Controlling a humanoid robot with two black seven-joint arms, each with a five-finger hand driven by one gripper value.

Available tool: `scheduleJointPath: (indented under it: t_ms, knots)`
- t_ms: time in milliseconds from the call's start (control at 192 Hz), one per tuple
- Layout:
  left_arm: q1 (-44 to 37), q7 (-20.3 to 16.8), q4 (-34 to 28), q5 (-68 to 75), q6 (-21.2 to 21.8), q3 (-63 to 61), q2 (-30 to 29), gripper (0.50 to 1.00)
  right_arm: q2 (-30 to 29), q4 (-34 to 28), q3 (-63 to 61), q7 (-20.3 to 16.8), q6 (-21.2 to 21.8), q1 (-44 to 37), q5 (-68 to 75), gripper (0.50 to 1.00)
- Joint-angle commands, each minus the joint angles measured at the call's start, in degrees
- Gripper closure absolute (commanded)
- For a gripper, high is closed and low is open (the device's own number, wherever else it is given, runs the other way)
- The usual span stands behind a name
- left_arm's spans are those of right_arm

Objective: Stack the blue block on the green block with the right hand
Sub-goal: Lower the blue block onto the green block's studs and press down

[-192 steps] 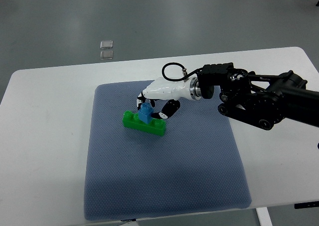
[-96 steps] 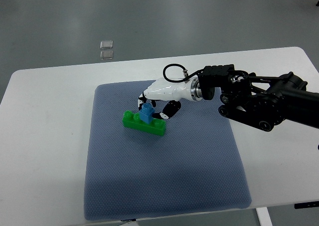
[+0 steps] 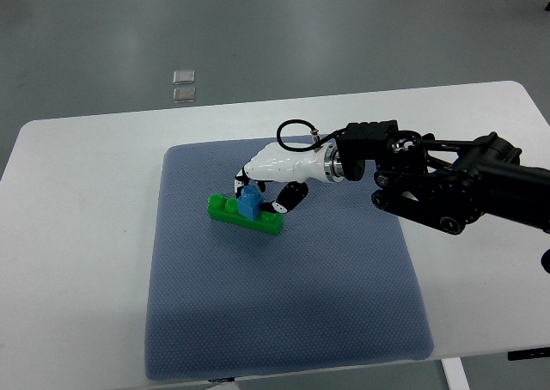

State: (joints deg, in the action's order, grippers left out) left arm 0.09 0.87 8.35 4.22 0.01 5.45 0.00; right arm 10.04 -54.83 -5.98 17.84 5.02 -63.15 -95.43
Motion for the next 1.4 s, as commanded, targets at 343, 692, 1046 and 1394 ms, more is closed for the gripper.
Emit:
scheduleJointPath:
  t_ms: [343,692,1046,1394]
  knots:
    - [0.0,0.0,0.0,0.0,0.0,0.0,0.0,0.5,-0.8,1.8,0.0,0.0,-1.1,0.7,-0.8,0.971]
    - [0.0,-0.1,0.0,0.0,0.0,0.0,0.0,0.5,-1.6,2.4,0.0,0.0,-1.2,0.8,-0.9,0.971]
    - [0.0,-0.1,0.0,0.0,0.0,0.0,0.0,0.5,-2.0,3.0,0.1,0.0,-1.8,1.2,-2.0,0.971]
    - [0.0,0.0,0.0,0.0,0.0,0.0,0.0,0.5,-2.0,3.6,0.1,0.0,-1.9,1.3,-2.3,0.971]
